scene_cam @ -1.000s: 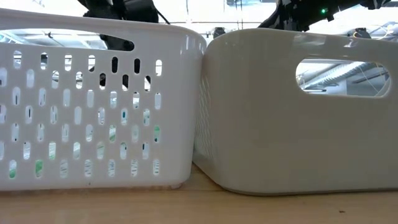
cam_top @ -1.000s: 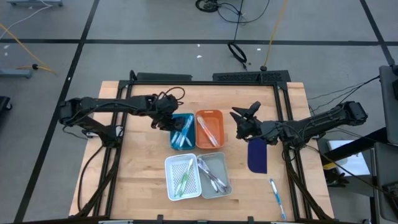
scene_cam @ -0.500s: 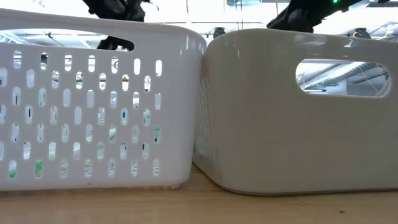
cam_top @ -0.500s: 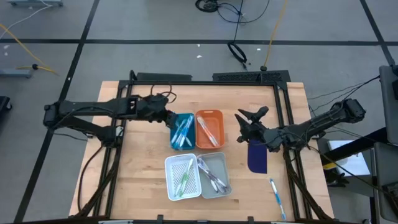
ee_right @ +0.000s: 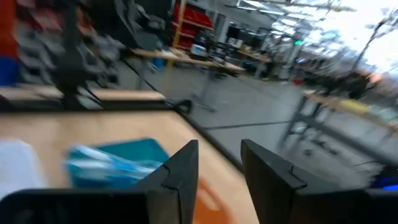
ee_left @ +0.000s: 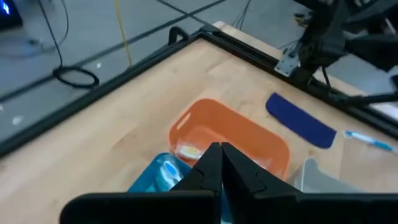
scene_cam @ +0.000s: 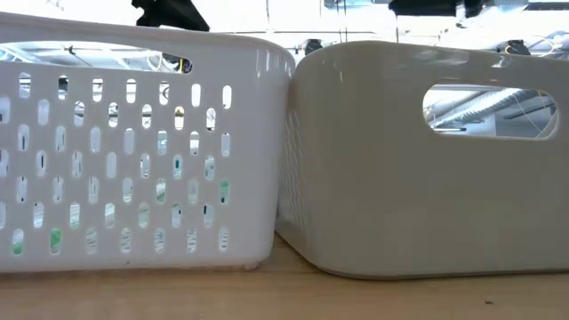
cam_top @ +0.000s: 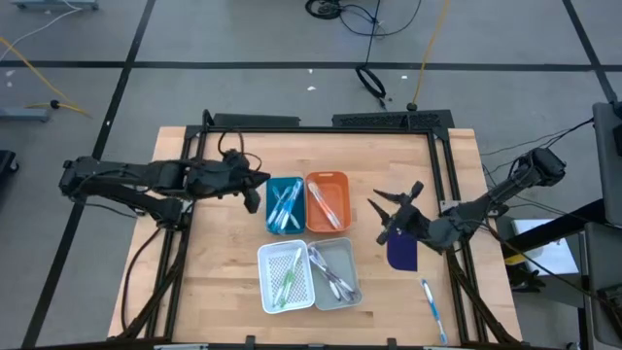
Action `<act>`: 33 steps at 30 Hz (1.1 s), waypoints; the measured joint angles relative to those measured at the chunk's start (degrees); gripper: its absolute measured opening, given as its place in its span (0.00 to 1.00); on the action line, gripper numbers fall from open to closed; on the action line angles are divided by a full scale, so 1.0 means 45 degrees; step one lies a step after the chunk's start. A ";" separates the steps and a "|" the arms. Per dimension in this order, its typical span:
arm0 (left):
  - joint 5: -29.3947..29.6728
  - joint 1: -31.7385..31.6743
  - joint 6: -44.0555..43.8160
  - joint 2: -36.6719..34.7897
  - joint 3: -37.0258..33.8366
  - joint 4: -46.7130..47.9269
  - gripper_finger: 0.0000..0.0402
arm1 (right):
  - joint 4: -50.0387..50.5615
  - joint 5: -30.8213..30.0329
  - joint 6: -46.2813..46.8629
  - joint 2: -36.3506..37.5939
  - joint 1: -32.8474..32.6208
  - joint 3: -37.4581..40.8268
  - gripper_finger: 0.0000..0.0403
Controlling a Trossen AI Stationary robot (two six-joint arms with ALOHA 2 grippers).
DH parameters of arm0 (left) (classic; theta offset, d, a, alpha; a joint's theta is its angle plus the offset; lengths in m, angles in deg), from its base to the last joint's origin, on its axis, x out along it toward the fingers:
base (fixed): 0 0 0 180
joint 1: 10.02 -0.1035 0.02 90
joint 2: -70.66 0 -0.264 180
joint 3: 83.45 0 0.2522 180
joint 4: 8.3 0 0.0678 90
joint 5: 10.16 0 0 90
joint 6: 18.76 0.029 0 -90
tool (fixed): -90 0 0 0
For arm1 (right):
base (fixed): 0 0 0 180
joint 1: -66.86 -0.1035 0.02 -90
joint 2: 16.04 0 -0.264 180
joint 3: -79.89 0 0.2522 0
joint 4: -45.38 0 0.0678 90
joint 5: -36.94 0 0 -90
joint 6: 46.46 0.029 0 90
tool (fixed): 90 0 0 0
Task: Pick & Place Toothbrushes
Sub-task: Put the blue toothbrush into the blue bin
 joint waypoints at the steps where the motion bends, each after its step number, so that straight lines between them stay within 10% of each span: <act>1: 0.0128 0.0133 0.0245 -0.0108 0.0000 0.0039 0.01 | 0.0005 -0.0001 0.0548 0.0025 -0.0240 0.0000 0.28; 8: 0.0327 0.0704 0.0995 -0.0603 -0.0307 -0.0241 0.01 | 0.0078 0.0397 0.4010 0.0039 -0.1852 0.0000 0.28; 17: -0.0271 0.0805 0.0880 -0.1636 -0.2434 -0.2510 0.01 | 0.1103 0.4108 0.8885 0.0039 -0.3425 0.0000 0.28; 33: -0.0364 0.0805 0.0620 -0.1788 -0.2822 -0.3021 0.00 | 0.6621 1.7649 2.0361 0.0039 -0.3545 0.0000 0.26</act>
